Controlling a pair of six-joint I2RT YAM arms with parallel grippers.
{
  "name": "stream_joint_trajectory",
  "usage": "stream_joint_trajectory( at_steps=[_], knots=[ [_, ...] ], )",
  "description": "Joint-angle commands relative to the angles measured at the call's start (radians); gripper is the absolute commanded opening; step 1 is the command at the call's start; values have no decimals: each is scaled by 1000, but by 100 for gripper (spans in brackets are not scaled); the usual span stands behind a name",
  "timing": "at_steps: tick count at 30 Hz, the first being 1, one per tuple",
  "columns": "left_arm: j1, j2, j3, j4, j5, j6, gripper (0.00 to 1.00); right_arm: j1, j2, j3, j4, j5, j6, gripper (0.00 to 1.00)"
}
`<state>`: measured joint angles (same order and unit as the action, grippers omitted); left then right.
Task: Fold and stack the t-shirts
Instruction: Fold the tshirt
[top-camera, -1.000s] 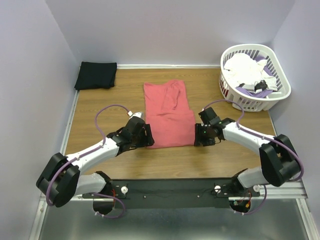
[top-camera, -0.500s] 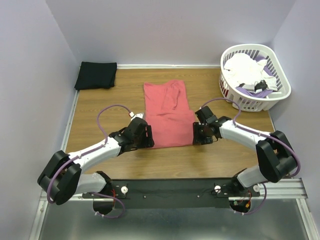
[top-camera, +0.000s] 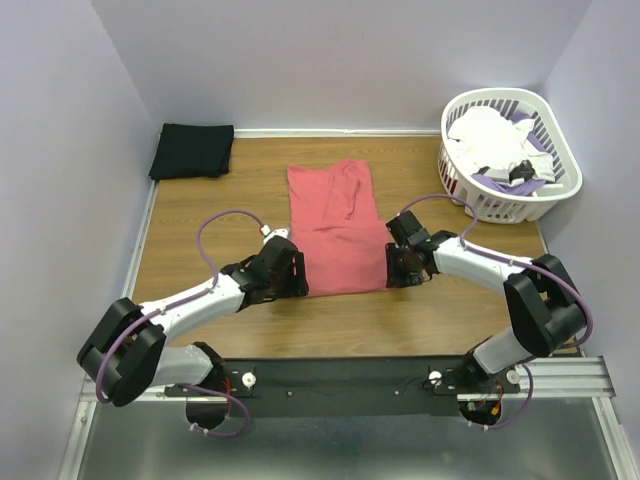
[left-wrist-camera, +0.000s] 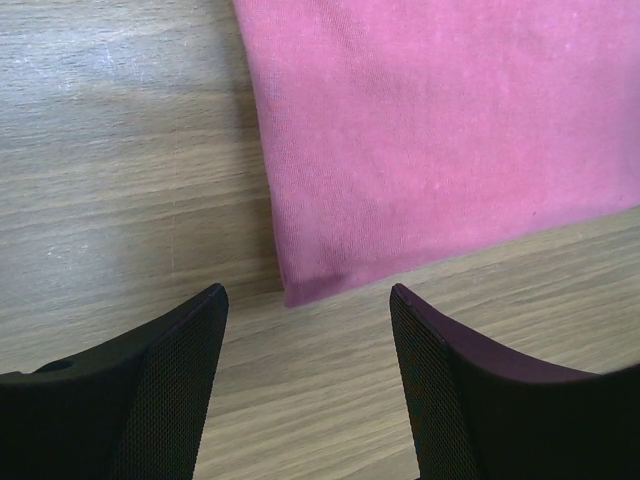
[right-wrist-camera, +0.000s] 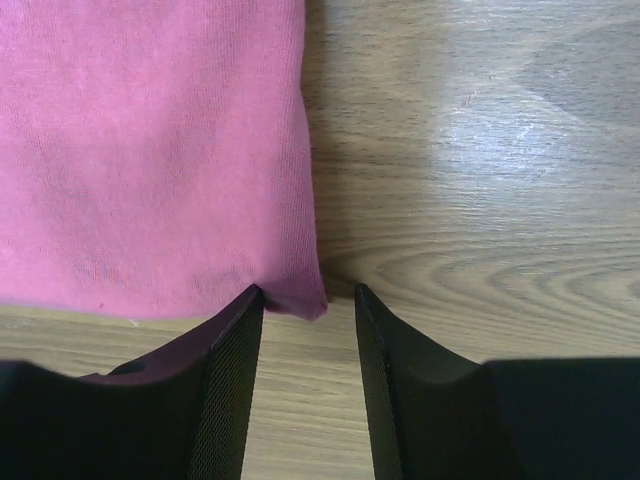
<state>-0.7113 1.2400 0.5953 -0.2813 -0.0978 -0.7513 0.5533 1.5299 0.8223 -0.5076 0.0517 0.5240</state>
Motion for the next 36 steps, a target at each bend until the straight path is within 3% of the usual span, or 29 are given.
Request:
stream_joint_trajectory(
  at_steps=[1,8,15,16,17,24,32,36],
  knots=[
    [-10,15,29,-19,-39,0,74,28,52,-28,9,50,14,48],
    [-19,35,52,-53,-63,1,74,73,81,-51,1,60,48,40],
    [-27,50,64,-90,-80,-5,74,97,98,-74,1,86,62,15],
    [-28,56,69,-97,-83,-5,74,105,96,-74,1,86,61,5],
    [-30,59,72,-102,-89,-5,74,109,95,-72,3,88,62,1],
    [-48,111,112,-147,-109,-17,74,146,99,-52,3,109,62,1],
    [-56,177,179,-222,-193,-40,54,172,115,-48,17,117,51,1],
    [-56,199,212,-251,-217,-45,51,172,108,-64,21,125,51,0]
  ],
)
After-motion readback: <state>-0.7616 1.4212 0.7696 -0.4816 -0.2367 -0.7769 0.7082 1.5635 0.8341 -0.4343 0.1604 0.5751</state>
